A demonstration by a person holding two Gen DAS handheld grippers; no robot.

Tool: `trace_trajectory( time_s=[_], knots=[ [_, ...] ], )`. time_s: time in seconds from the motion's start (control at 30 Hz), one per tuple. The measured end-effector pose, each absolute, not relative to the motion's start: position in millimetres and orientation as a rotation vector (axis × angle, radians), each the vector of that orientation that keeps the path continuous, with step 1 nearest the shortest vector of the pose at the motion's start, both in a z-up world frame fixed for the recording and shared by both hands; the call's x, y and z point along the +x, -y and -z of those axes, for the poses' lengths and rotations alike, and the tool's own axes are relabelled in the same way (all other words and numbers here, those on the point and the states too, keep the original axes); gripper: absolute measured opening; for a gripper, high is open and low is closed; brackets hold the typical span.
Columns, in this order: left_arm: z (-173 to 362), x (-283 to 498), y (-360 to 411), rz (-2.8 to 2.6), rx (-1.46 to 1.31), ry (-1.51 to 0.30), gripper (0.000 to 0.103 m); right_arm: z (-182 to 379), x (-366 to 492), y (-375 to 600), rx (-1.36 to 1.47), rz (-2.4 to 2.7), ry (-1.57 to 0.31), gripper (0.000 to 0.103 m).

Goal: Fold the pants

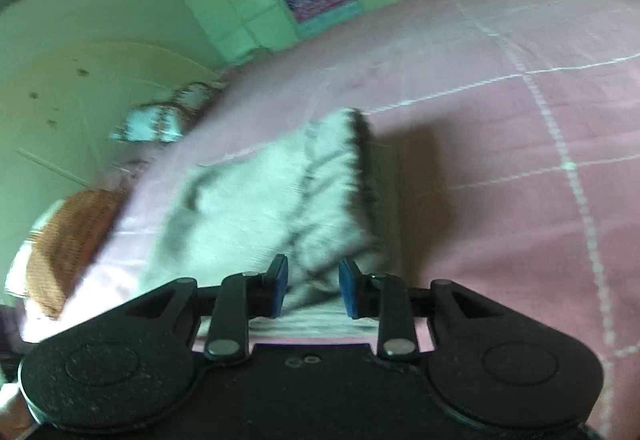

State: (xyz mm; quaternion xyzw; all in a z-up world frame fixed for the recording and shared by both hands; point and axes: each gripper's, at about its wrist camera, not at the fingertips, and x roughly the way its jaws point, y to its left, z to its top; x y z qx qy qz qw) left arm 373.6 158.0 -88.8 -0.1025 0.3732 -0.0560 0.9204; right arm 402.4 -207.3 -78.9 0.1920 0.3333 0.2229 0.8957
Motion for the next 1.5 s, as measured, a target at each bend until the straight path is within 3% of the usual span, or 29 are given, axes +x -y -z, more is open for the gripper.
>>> trace_trajectory(
  time_s=[0.13, 0.27, 0.4, 0.6, 0.63, 0.67, 1.03, 1.17, 1.3, 1.37, 1.5],
  knots=[
    [91, 387, -150, 0.071, -0.133, -0.79, 0.074, 102, 421, 199, 0.384, -0.389, -0.809, 0.022],
    [89, 374, -156, 0.039, -0.124, -0.778, 0.073, 96, 413, 206, 0.386, -0.37, -0.781, 0.02],
    [79, 360, -156, 0.045, -0.161, -0.753, 0.073, 80, 396, 213, 0.409, -0.433, -0.706, 0.026],
    [90, 384, -129, 0.045, -0.058, -0.778, 0.074, 96, 412, 187, 0.321, -0.425, -0.775, 0.022],
    [93, 387, -135, 0.023, -0.055, -0.773, 0.084, 98, 414, 187, 0.305, -0.406, -0.782, 0.02],
    [95, 387, -143, 0.01, -0.081, -0.77, 0.086, 99, 416, 189, 0.295, -0.381, -0.776, 0.021],
    [85, 369, -164, -0.037, -0.183, -0.721, 0.086, 75, 396, 197, 0.332, -0.454, -0.687, 0.027],
    [103, 381, -158, -0.069, -0.123, -0.75, 0.086, 93, 418, 180, 0.265, -0.343, -0.773, 0.037],
    [92, 373, -162, -0.068, -0.107, -0.754, 0.086, 90, 417, 193, 0.327, -0.351, -0.786, 0.041],
    [84, 363, -164, -0.073, -0.106, -0.744, 0.086, 75, 399, 197, 0.297, -0.371, -0.739, 0.062],
    [62, 333, -165, -0.068, -0.124, -0.702, 0.087, 56, 358, 215, 0.331, -0.404, -0.7, 0.074]
  ],
)
